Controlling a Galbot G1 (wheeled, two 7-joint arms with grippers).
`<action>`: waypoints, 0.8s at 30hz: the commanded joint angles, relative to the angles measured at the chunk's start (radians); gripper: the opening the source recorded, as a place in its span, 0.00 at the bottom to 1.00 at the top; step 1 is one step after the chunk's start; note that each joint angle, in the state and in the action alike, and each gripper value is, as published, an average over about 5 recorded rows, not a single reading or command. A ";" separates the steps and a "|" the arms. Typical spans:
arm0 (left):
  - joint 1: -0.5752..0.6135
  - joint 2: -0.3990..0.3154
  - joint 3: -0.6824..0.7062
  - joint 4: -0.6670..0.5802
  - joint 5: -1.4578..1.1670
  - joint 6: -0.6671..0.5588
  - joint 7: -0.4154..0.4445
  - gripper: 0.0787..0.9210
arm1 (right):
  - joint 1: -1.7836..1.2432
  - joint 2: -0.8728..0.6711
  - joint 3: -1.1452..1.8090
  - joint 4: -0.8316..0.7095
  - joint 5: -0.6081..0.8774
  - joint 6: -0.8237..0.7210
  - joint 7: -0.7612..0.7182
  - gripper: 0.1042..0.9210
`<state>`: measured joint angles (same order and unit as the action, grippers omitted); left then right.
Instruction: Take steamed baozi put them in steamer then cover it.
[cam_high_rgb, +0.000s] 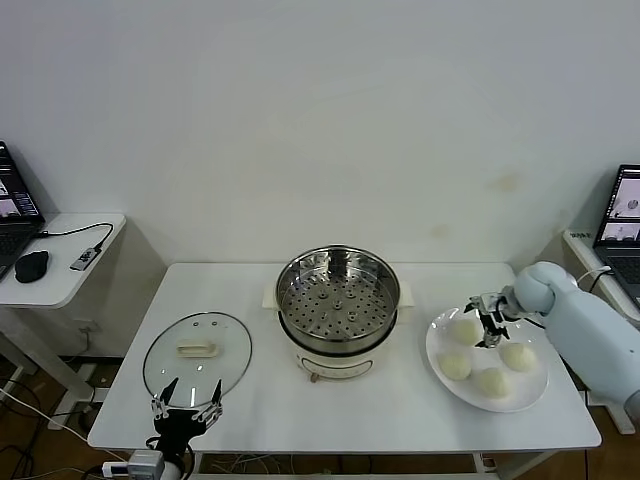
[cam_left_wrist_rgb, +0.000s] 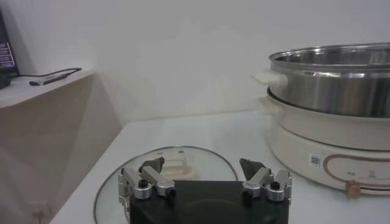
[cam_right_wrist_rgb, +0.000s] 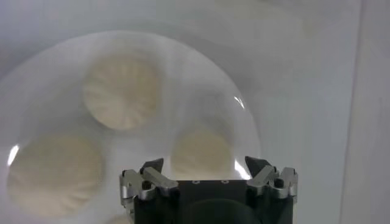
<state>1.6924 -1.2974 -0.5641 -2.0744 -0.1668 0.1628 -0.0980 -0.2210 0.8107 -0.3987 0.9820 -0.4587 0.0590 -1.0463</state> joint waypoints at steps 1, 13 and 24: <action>0.000 0.001 -0.001 0.001 0.000 0.000 0.000 0.88 | 0.021 0.041 -0.014 -0.063 -0.037 -0.001 -0.002 0.84; -0.003 0.004 -0.001 0.001 0.000 0.002 0.000 0.88 | 0.035 0.069 -0.014 -0.102 -0.050 -0.011 -0.008 0.66; 0.001 0.004 -0.004 -0.004 -0.003 0.004 0.001 0.88 | 0.087 -0.041 -0.099 0.041 0.098 -0.058 -0.058 0.61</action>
<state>1.6934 -1.2929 -0.5680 -2.0783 -0.1695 0.1670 -0.0972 -0.1585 0.8276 -0.4537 0.9469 -0.4458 0.0225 -1.0842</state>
